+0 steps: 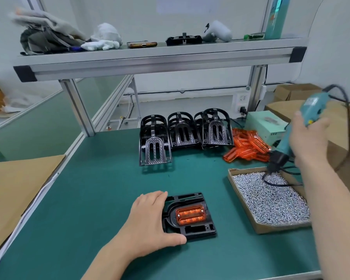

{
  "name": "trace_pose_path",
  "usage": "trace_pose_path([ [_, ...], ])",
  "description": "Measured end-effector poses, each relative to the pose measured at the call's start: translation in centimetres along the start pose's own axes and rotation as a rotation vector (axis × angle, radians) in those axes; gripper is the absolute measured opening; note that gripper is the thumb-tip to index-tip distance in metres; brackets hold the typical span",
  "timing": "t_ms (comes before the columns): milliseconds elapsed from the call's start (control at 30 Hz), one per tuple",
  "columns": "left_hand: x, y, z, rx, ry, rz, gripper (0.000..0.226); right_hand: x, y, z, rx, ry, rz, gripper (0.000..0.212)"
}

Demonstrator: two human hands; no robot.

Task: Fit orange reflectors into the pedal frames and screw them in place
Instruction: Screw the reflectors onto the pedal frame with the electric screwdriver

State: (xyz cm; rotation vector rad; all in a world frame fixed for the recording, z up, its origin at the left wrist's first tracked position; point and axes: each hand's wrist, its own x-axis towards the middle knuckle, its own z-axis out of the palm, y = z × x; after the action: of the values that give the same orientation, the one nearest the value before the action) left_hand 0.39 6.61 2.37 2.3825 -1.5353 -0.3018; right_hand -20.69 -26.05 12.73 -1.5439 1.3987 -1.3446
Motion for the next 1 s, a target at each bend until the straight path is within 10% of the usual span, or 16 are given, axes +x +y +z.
trace_pose_path([
  [367,4.5,1.8,-1.7,0.135,-0.018,-0.006,0.056,-5.2,5.3,5.7,0.275,-0.215,0.497,0.046],
  [1000,6.2,0.3,-5.4,0.002,-0.133,-0.008,0.023,-6.7,6.8,4.8,-0.242,-0.312,0.187,0.081],
])
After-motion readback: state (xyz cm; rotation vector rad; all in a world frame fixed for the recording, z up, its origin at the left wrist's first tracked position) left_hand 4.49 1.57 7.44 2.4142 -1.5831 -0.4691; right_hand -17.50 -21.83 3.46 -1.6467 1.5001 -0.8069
